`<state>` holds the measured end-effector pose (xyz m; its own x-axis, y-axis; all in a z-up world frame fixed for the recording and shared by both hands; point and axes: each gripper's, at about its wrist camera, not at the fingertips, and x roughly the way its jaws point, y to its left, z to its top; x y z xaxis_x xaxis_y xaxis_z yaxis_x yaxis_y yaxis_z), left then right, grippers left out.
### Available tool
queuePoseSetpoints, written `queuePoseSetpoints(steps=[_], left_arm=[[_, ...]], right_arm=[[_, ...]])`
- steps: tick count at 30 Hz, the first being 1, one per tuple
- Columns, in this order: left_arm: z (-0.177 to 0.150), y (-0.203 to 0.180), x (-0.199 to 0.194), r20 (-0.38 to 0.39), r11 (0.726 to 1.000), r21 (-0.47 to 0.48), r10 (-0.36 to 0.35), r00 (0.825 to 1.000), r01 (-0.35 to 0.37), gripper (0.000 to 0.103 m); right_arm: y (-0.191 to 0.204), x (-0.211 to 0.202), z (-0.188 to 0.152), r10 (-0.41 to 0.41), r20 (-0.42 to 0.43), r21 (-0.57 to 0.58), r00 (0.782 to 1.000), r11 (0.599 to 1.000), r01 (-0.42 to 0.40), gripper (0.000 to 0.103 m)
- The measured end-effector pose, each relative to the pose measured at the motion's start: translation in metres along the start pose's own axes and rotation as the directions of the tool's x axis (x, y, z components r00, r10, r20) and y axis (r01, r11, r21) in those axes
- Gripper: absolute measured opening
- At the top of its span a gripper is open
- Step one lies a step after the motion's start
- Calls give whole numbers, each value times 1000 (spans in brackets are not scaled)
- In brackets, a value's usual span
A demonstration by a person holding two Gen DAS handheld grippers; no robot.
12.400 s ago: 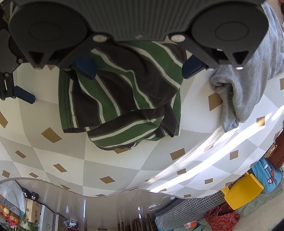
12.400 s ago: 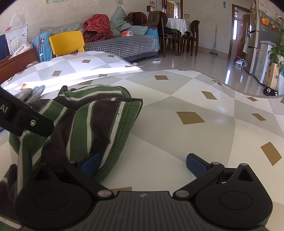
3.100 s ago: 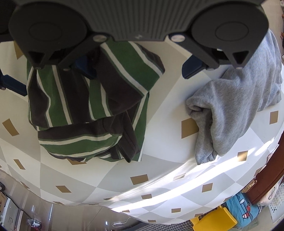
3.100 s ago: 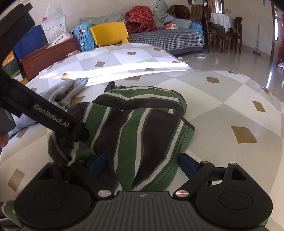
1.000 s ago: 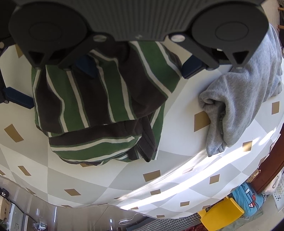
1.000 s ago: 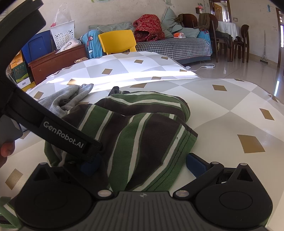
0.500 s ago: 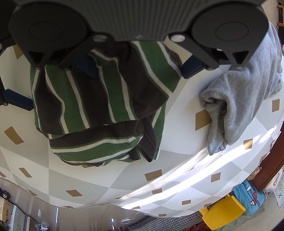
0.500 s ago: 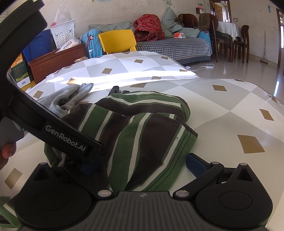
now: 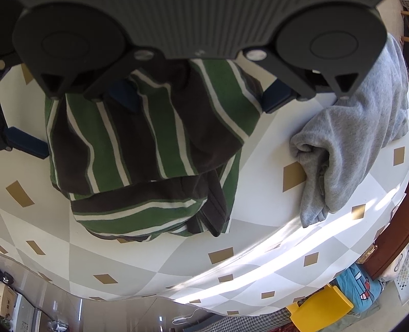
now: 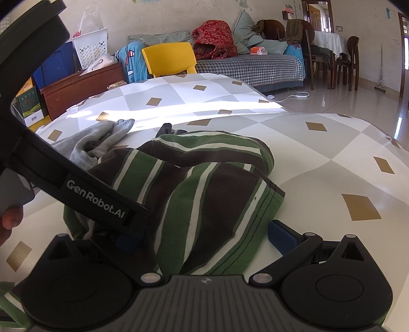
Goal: Fold clothes
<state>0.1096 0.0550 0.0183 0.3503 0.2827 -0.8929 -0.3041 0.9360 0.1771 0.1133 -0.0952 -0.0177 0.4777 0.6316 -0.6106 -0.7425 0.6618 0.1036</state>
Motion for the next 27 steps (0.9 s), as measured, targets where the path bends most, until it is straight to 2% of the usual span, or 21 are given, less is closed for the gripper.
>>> queuePoseSetpoints(steps=[5,27], left_arm=[[-1,2,1,-9,1000,-25,-9,1000,8,103],[-3,1,2,-3,1000,-25,-6,1000,6,103]], right_arm=[[1,0,0,-2,-1,-2,1000,1000,2,103],[2,1,0,-5,-3,-8,1000,1000,5,103]])
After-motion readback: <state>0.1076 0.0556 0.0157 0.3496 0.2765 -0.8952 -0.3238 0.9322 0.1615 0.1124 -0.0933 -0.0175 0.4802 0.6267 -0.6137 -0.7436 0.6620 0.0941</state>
